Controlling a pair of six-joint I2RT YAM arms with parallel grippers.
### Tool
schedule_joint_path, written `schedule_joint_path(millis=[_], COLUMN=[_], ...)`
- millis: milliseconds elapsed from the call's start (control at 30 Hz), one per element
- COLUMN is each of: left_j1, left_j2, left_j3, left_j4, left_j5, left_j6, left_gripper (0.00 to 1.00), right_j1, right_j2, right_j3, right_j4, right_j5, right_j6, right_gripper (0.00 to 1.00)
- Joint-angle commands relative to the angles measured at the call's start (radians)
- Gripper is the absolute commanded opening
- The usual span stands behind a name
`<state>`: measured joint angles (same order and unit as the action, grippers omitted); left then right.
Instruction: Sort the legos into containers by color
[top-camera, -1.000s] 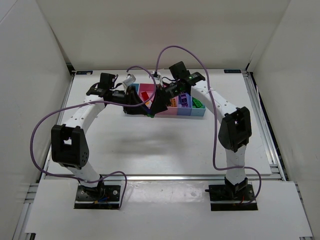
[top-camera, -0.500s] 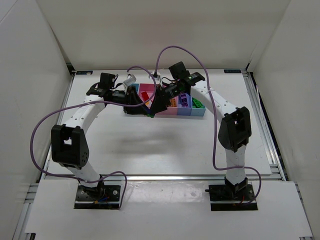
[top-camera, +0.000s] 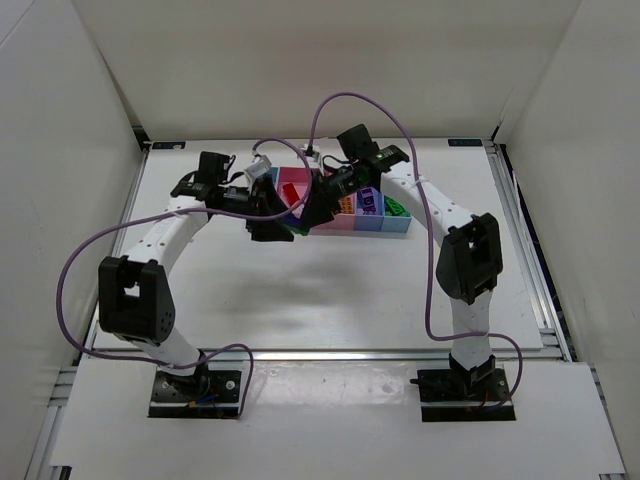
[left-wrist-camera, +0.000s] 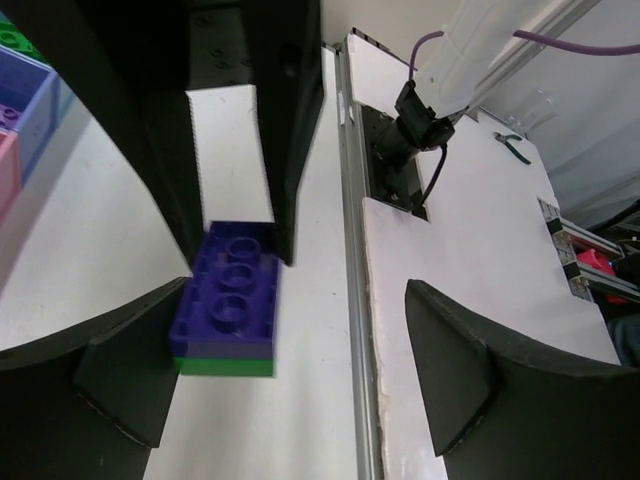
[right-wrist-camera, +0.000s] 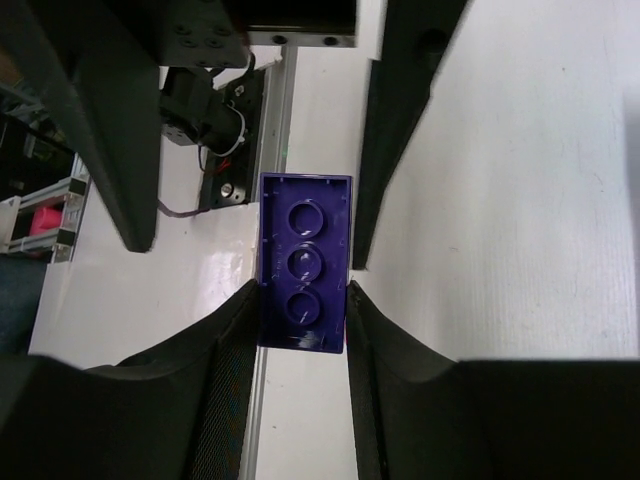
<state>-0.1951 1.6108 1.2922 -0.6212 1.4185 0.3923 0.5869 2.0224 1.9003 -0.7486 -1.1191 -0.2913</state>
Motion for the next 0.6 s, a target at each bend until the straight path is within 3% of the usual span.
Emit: schedule_joint_path(millis=[0,100,167,200,233,267,333,467,567], left_j1=[0.017,0.078,0.135,0.154,0.183,0.210,0.236,0.233,0.233], left_j2=[-0.100,-0.153,-0.207,-0.230,-0.288,-0.316,-0.357,-0.374,-0.382], left_j3=[-0.036,-0.085,-0.157,-0.198,-0.247,-0.348,-0.421,-0.497,-0.550], left_j4=[-0.002,0.000,0.104,0.180,0.403,0.520,0.686,0.805,0.984], left_j5=[0.022,0.008,-0.012,-0.030,-0.042,-0.065,-0.145,-0.219,-0.239], left_j6=[0.014,0.008,-0.111,-0.181,-0.351,-0.469,-0.646,-0.785,-0.959], left_gripper=[0.96,0.97,0.97,0.97,0.98,0.98,0.98,0.96,0.92], right_j1=[-0.027,-0.061,-0.090,-0.101,-0.117,-0.125,-0.136,-0.137,-0.134], right_j2=[-0.042,-0.073,-0.102,-0.109,-0.116,-0.128,-0.131,-0.129,-0.111], right_j3=[-0.030,-0.099,-0.133,-0.162,-0.173,-0.184,-0.196,-0.188,-0.178], right_j4=[0.028,0.072,0.124,0.146,0.167,0.219,0.259,0.360,0.501], right_j5=[0.015,0.018,0.019,0.018,0.010,0.005,-0.005,-0.036,-0.054], right_j6=[0.003,0.064,0.128,0.148,0.174,0.229,0.276,0.466,0.651], right_gripper=[0.00,0.00,0.00,0.00,0.00,0.00,0.00,0.00,0.00])
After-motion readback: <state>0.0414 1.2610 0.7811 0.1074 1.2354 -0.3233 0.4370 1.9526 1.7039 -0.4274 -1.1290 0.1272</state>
